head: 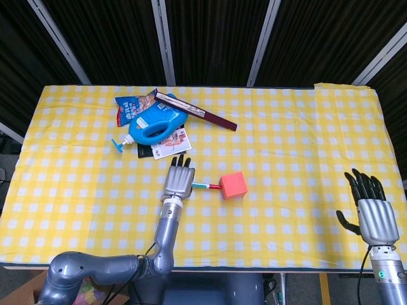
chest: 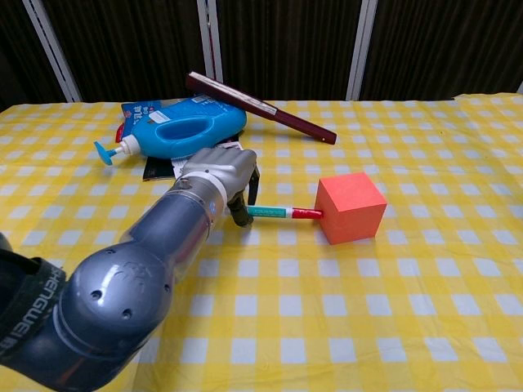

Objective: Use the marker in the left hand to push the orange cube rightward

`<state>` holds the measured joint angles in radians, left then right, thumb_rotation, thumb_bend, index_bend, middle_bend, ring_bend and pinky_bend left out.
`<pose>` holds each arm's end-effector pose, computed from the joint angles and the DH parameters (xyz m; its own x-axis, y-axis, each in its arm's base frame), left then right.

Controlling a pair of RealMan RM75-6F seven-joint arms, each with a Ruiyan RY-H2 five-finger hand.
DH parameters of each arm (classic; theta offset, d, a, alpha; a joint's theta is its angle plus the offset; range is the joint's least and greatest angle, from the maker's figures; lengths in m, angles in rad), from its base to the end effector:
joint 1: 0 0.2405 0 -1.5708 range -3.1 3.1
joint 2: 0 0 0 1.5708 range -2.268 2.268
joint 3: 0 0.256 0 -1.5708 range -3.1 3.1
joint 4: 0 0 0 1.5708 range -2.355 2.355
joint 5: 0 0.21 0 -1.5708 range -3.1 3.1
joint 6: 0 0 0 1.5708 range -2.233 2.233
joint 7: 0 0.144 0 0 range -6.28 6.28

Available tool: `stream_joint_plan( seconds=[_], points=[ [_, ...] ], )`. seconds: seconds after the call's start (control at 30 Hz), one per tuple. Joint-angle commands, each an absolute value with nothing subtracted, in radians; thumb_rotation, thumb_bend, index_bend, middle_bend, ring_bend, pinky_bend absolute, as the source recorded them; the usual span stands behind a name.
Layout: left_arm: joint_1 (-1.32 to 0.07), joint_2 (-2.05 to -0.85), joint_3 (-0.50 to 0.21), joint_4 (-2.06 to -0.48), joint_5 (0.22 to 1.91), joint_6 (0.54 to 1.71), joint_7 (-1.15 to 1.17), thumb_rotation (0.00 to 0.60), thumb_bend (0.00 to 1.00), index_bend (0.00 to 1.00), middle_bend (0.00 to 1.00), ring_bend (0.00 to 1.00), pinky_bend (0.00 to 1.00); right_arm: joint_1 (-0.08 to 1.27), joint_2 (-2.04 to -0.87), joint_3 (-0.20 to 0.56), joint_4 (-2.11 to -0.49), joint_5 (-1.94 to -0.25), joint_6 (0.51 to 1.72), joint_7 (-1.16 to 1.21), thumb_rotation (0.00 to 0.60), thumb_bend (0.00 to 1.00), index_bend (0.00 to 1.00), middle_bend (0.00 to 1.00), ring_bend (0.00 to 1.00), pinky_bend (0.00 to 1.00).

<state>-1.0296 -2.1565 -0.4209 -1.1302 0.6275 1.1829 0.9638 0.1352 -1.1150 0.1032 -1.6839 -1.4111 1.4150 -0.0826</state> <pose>-0.0302 0.3422 -0.1376 0.5319 0.2428 0.8113 0.8467 -0.1699 -0.5042 -0.2973 -0.2057 0.1561 0.3946 -0.0104 0.9188 -0.9186 0.0183 0.3947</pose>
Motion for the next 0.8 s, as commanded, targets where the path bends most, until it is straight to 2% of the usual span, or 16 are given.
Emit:
stream_joint_plan(
  seconds=[0.03,0.43,0.8],
  points=[
    [-1.055,-2.184,-0.439,-1.094,0.628,1.169,0.964,0.6,0.46,0.67,0.14,0.0,0.11,0.136,-1.114,0.103,-1.684,-1.411,1.414,-0.082,0.6,0.38,0.0,0.0,0.0,0.0],
    [-1.139,-2.269,-0.491,-1.014,0.644,1.125,0.947,0.6,0.46,0.67,0.14,0.0,0.11,0.136,-1.112,0.103,-1.684,-1.41,1.413,-0.077,0.6,0.38,0.0,0.0,0.0,0.0],
    [-1.19,-2.269,-0.445,-1.014,0.572,1.17,0.924,0.6,0.46,0.67,0.14,0.0,0.11,0.131,-1.108,0.102,-1.685,-1.409,1.418,-0.073,0.6,0.38,0.0,0.0,0.0,0.0]
  ],
)
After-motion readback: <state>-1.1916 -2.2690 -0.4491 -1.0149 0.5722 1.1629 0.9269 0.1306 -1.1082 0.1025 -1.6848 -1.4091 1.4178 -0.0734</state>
